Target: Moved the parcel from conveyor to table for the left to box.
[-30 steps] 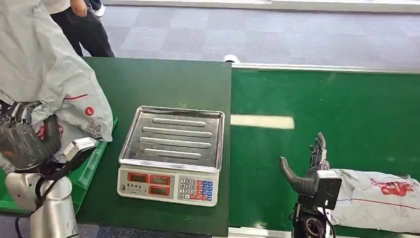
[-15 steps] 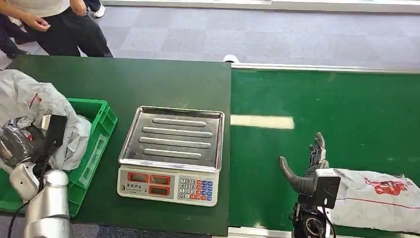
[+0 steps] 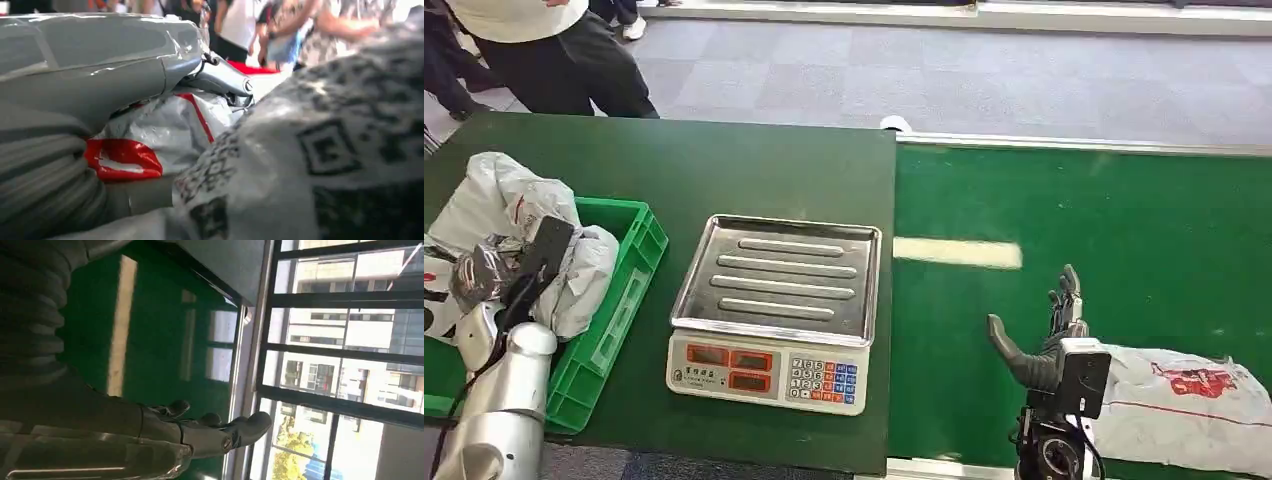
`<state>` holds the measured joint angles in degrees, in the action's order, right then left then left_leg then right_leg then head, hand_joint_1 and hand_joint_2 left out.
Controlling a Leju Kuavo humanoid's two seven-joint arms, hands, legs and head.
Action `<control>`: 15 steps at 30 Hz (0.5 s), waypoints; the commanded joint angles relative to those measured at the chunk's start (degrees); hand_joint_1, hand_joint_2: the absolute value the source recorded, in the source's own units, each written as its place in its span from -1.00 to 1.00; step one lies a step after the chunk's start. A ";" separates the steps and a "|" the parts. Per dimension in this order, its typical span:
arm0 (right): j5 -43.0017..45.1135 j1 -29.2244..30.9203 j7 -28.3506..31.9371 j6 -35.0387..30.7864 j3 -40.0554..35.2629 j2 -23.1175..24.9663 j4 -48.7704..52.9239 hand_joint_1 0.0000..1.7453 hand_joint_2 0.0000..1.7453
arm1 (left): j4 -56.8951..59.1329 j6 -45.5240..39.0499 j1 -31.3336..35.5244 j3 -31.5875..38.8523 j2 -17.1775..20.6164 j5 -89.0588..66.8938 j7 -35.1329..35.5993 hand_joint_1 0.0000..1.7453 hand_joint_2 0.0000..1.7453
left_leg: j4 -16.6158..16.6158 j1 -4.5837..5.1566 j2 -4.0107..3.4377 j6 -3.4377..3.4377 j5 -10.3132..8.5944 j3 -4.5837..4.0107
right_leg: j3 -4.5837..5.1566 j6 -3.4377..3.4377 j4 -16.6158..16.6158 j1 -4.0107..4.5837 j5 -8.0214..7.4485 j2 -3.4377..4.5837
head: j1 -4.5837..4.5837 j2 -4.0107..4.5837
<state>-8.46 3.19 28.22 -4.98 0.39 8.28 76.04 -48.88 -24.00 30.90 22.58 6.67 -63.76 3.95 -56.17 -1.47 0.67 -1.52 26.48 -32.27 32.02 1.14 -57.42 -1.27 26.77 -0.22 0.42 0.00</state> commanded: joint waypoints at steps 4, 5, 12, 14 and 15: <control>-0.88 0.06 -0.96 0.80 1.04 0.64 0.10 -1.00 1.00 | 4.46 3.73 -3.20 -6.14 0.34 -1.36 3.04 -1.00 -1.00 | 0.14 0.11 0.03 0.10 -0.14 0.10 | -0.08 -0.07 0.05 -0.08 -0.11 -0.07 | 0.02 0.00; -0.95 -0.20 -0.98 0.83 1.01 0.70 0.34 -1.00 1.00 | 2.96 -0.53 -3.28 -5.05 -0.28 0.38 1.15 -1.00 -1.00 | 0.22 0.11 -0.01 0.14 -0.24 -0.02 | 0.06 -0.10 0.13 -0.07 -0.22 -0.04 | 0.00 0.00; -0.99 -0.62 -0.96 0.74 0.76 0.75 0.69 -1.00 1.00 | -0.84 -6.56 -3.48 -3.68 -1.16 5.00 -3.29 -1.00 -1.00 | 0.10 0.09 0.07 0.13 -0.19 -0.08 | 0.07 -0.09 0.09 -0.05 -0.12 -0.14 | -0.02 0.00; -0.74 -0.63 -0.99 0.39 0.41 0.66 0.50 -1.00 1.00 | -2.46 -11.88 -3.96 -3.93 -1.07 8.63 -7.48 -1.00 -1.00 | 0.05 0.07 0.04 0.07 -0.11 -0.01 | -0.06 -0.06 0.03 -0.05 -0.07 -0.09 | -0.02 0.00; -0.57 -0.62 -0.91 0.18 0.30 0.61 0.34 -1.00 1.00 | -3.98 -13.58 -4.22 -3.98 -1.15 10.48 -9.24 -1.00 -1.00 | 0.10 0.06 0.01 0.10 -0.14 -0.08 | 0.01 -0.08 0.09 -0.03 -0.11 -0.09 | 0.00 0.00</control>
<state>-9.51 2.53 27.36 -4.20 0.68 9.11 77.00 -49.74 -30.35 28.94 18.93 7.85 -60.05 1.34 -56.18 -1.43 0.71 -1.52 26.41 -32.28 31.95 1.14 -57.42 -1.31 26.72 -0.30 0.42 0.00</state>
